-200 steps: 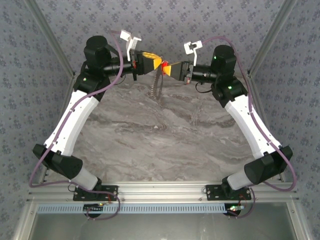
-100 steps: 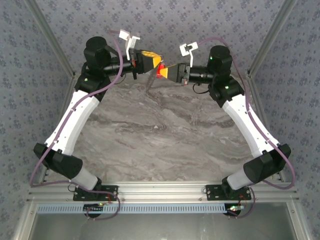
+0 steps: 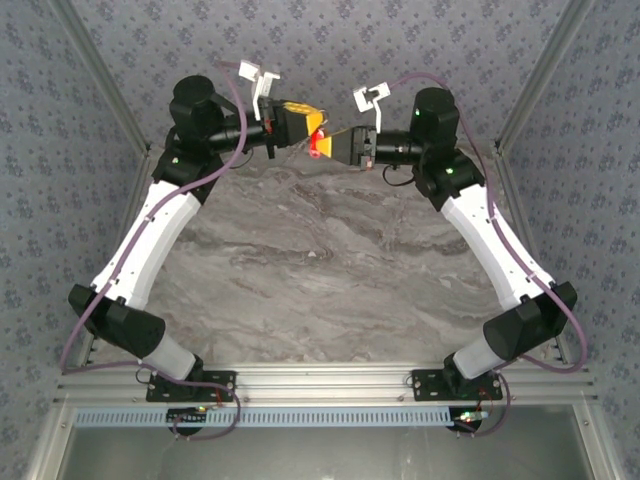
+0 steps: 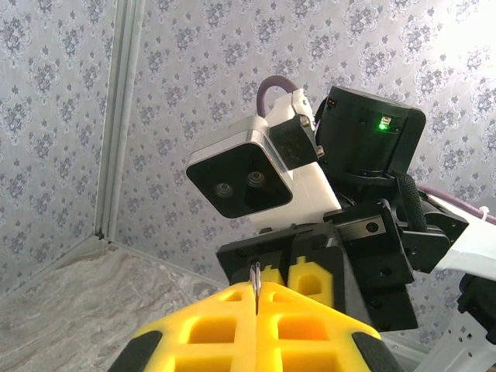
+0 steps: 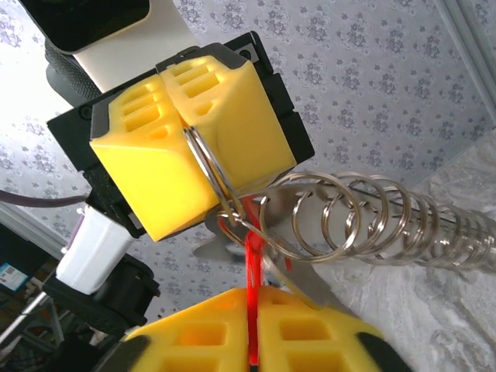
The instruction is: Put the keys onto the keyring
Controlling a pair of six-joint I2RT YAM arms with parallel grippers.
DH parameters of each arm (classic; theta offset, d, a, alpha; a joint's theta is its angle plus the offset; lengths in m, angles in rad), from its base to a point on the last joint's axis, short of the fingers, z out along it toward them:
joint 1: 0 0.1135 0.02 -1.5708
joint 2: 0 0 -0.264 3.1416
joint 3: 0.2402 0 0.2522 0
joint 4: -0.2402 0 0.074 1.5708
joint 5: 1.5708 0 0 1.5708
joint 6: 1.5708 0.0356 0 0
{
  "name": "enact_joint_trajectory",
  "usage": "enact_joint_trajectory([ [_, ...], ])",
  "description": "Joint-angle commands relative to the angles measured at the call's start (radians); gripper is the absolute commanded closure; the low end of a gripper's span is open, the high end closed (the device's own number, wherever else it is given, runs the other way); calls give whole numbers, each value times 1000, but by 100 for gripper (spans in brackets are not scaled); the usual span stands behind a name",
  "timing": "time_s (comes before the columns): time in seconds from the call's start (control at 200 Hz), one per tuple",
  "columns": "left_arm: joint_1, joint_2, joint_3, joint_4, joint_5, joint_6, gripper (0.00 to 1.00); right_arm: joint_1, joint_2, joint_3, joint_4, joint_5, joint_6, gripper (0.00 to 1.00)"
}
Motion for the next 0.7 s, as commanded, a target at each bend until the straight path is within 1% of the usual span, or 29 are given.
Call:
enact_joint_trajectory([
  [0.0, 1, -29, -17, 95, -17, -16, 100, -38, -31, -20, 23, -34, 33, 75],
  [0.205, 10, -47, -81, 223, -57, -77, 100, -160, -123, -93, 68, -36, 80, 64],
  [0.325, 11, -52, -124, 324, -69, -123, 100, -206, -140, -109, 198, -9, 177, 58],
  [0.475, 12, -43, -145, 419, -69, -191, 100, -206, -105, -82, 359, 44, 279, 49],
  [0.58, 12, -33, -140, 461, -64, -236, 100, -187, -60, -47, 438, 58, 335, 47],
  [0.695, 12, -22, -133, 500, -60, -277, 100, -158, -7, 2, 476, 68, 359, 47],
])
